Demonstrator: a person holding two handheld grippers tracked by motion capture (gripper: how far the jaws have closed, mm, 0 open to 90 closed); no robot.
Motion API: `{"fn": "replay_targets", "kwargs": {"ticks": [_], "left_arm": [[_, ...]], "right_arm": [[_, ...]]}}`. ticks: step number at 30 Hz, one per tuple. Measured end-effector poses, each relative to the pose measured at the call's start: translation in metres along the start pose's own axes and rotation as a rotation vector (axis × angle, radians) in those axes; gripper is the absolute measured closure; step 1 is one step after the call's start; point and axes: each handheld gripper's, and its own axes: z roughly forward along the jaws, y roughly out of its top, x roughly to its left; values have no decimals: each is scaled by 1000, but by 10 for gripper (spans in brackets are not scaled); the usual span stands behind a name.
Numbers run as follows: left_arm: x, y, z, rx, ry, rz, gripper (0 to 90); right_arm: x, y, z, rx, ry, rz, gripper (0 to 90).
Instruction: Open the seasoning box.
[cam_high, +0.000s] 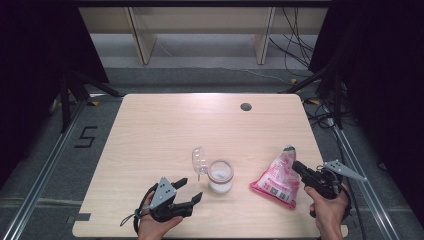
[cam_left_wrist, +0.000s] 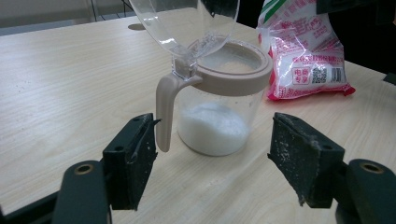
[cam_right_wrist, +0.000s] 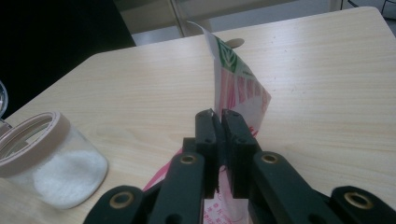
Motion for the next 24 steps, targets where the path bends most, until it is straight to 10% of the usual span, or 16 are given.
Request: {"fn": "replay_targets", "kwargs": {"ticks": [24], "left_arm": [[13,-4,2,4,39,-28,307]], "right_arm": [[-3,-13,-7,-6,-88,28,522]]}}
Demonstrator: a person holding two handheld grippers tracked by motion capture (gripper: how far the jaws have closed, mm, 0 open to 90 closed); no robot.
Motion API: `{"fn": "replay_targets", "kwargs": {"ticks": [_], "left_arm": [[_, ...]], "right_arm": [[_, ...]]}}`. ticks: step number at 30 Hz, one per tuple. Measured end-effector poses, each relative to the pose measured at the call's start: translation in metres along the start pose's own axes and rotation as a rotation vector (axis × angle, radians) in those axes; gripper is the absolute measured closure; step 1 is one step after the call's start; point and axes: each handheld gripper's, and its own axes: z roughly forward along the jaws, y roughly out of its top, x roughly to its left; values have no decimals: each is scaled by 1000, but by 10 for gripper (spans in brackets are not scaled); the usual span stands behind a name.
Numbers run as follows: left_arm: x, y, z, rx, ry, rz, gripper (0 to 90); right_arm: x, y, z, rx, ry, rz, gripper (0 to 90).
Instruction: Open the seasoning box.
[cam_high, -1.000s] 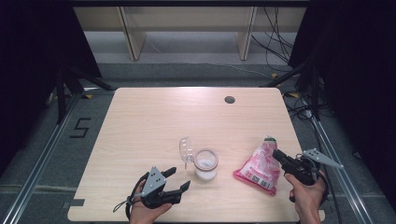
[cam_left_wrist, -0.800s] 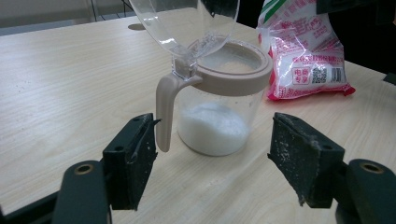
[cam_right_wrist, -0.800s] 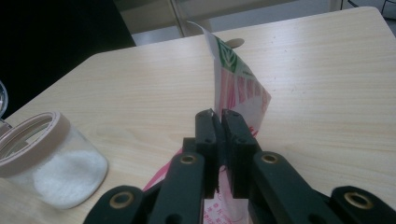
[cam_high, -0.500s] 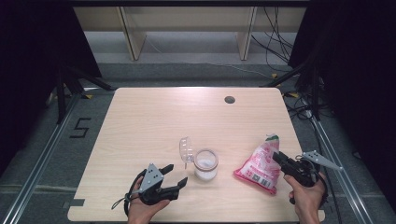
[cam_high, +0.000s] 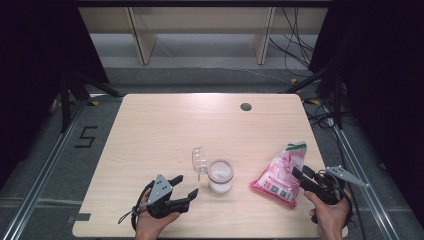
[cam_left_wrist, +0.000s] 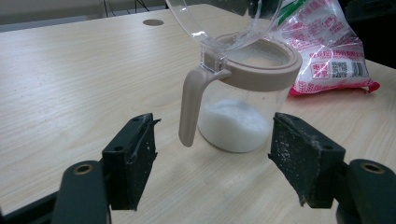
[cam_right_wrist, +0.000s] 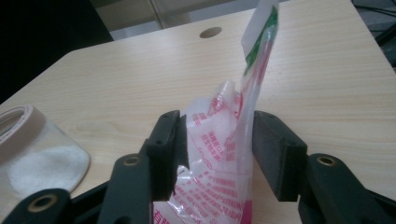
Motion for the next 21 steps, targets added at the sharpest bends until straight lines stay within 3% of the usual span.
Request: {"fn": "replay_targets", "kwargs": {"ticks": [1,3,5,8,9,11,12,13,14,15,16,18,20,21], "left_arm": [[0,0,-1,4,5,0,307],[1,0,-1,-3,4,-5,307],[2,1,-1,-8,-1,-6,307],[2,2,-2,-10,8,-11,307],[3,2,-2,-10,7,-10,307],[3,3,-2,-7,12,-7,307],[4,3,-2,-8,11,-4,307],[4,3,-2,-8,13,-6,308],[6,3,-3,-4,9,18,308],[6,3,-3,-4,9,18,309],[5,3,-2,-4,14,-4,309],[7,3,-3,4,18,7,317],[9,4,-2,-3,14,22,321],[9,4,-2,-8,9,9,327]], "right_arm": [[0,0,-2,20,11,2,514],[4,-1,-5,28,-14,31,507],[4,-3,-4,8,21,19,480],[6,-4,-5,4,5,3,480],[10,-5,-5,21,20,48,479],[8,-6,-7,30,49,14,475],[9,-6,-7,34,12,-12,475],[12,-7,-8,42,26,13,474],[12,-8,-8,32,31,-15,474],[12,-8,-8,32,31,-15,474],[16,-8,-8,36,43,14,472],[20,-10,-9,33,72,-24,460],[26,-12,-8,32,76,-29,445],[29,-13,-8,39,87,-25,438]]}}
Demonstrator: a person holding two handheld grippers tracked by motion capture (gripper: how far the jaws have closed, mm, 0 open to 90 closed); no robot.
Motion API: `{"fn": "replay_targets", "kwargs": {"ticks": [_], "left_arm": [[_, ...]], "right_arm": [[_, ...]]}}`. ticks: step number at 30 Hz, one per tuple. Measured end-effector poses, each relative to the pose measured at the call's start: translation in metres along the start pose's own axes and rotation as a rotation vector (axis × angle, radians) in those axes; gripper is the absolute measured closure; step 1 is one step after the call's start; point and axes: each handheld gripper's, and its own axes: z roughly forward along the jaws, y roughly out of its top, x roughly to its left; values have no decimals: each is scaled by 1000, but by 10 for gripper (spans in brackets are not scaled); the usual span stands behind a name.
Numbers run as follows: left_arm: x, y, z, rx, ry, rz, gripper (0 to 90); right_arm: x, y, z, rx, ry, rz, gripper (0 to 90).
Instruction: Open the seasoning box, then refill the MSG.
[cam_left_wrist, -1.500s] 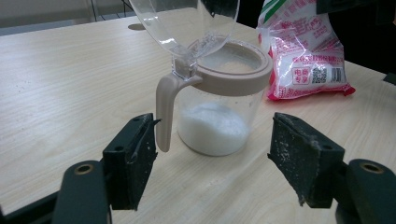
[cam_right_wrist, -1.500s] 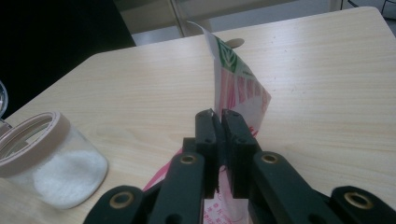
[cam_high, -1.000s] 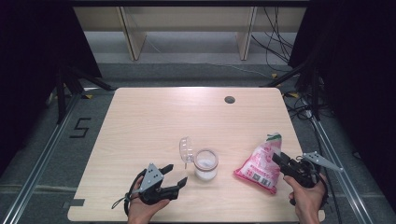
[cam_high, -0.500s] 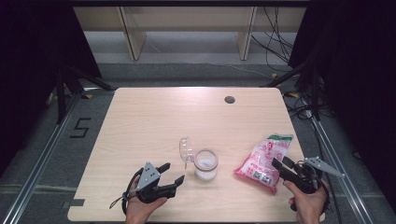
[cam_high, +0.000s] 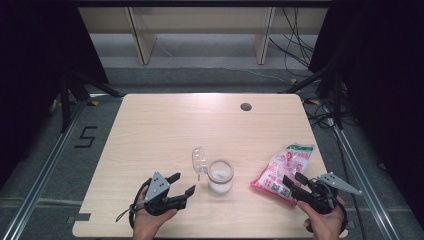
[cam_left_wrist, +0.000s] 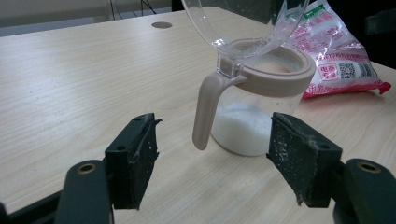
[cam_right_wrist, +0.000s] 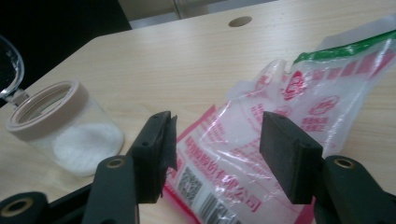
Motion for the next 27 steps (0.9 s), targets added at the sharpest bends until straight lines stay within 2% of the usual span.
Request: {"fn": "replay_targets", "kwargs": {"ticks": [1,2,3,4,5,6,7,8,9,10,11,12,13,14,15,17,18,19,20,21,24,26,27], "left_arm": [[0,1,-1,5,6,0,339],[1,1,-1,1,8,-2,349],[2,2,-1,-1,7,0,352],[3,2,-1,-2,7,0,355],[3,3,-2,2,20,0,359],[6,4,-2,0,16,25,359],[7,5,-2,0,19,21,359],[8,6,-2,2,25,21,360],[8,6,-2,1,27,19,364],[8,7,-2,5,29,8,366],[9,7,-2,5,33,10,368],[10,8,-1,5,31,11,370],[10,8,-1,6,32,10,376],[12,9,0,4,22,32,385],[12,10,1,1,19,32,392],[12,11,2,12,23,35,421],[13,12,2,11,18,52,438],[12,12,3,11,20,40,452],[13,12,5,2,9,46,476],[14,13,5,5,4,52,494],[16,15,7,9,-5,62,554],[17,15,9,12,-16,80,590],[17,16,9,15,-22,92,608]], "right_arm": [[4,-1,0,5,1,11,436],[6,-2,0,10,7,-6,435],[9,-3,-1,30,23,-1,429],[10,-4,0,31,11,-41,422],[14,-6,1,35,18,-31,417],[15,-6,0,57,15,-63,414],[17,-8,1,41,26,-67,411],[20,-9,1,56,39,-64,407],[21,-10,0,77,38,-87,403],[24,-12,1,76,55,-71,400],[25,-13,2,87,52,-88,396],[29,-16,1,106,41,-73,393],[31,-17,2,107,61,-91,391],[33,-18,2,117,63,-95,391],[32,-20,4,109,69,-127,390],[38,-22,2,131,73,-88,387],[36,-23,3,126,87,-119,387],[41,-24,0,150,88,-65,386],[38,-25,2,130,97,-110,383],[38,-26,1,144,87,-130,382],[44,-30,0,155,106,-74,381],[43,-32,0,174,98,-95,379],[40,-31,1,164,102,-136,379]]}}
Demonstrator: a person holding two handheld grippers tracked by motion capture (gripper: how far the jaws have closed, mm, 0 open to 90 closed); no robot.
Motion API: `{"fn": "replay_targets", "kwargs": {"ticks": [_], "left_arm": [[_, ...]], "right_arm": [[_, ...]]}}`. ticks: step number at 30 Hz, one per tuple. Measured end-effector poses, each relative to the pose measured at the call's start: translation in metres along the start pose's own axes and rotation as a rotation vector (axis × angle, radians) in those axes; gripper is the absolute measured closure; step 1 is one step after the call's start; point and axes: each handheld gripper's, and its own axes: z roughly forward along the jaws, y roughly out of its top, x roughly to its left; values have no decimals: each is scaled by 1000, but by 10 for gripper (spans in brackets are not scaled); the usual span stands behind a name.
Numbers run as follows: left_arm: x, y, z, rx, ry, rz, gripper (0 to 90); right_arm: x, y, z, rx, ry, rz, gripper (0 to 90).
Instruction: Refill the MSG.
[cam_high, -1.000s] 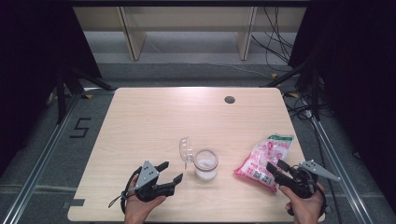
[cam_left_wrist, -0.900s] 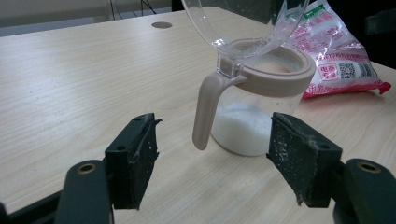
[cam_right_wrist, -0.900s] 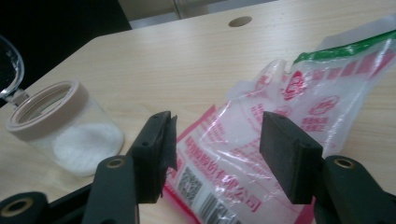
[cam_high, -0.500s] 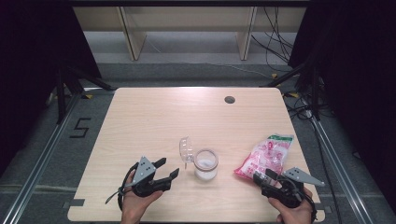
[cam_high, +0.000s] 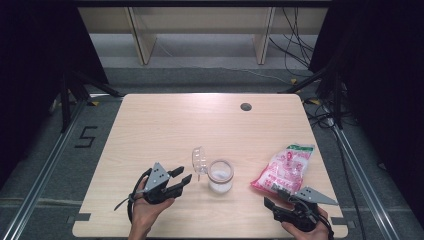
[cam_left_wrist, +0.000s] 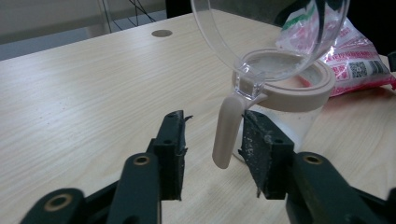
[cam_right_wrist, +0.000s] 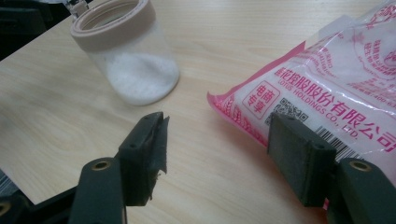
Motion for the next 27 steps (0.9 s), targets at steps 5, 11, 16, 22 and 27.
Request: {"fn": "replay_targets", "kwargs": {"ticks": [5,11,16,22,27], "left_arm": [[-3,1,0,-9,2,30,722],[-5,7,-1,-30,1,69,868],[-4,10,-2,-40,-1,81,896],[-5,17,-3,-69,-1,106,897],[-7,23,-3,-65,-2,119,897]], "right_arm": [[1,-3,1,12,13,11,374],[7,-6,1,15,22,6,371],[10,-7,1,14,33,26,371],[9,-9,0,12,43,8,371],[12,-10,-3,19,26,-16,371]]}}
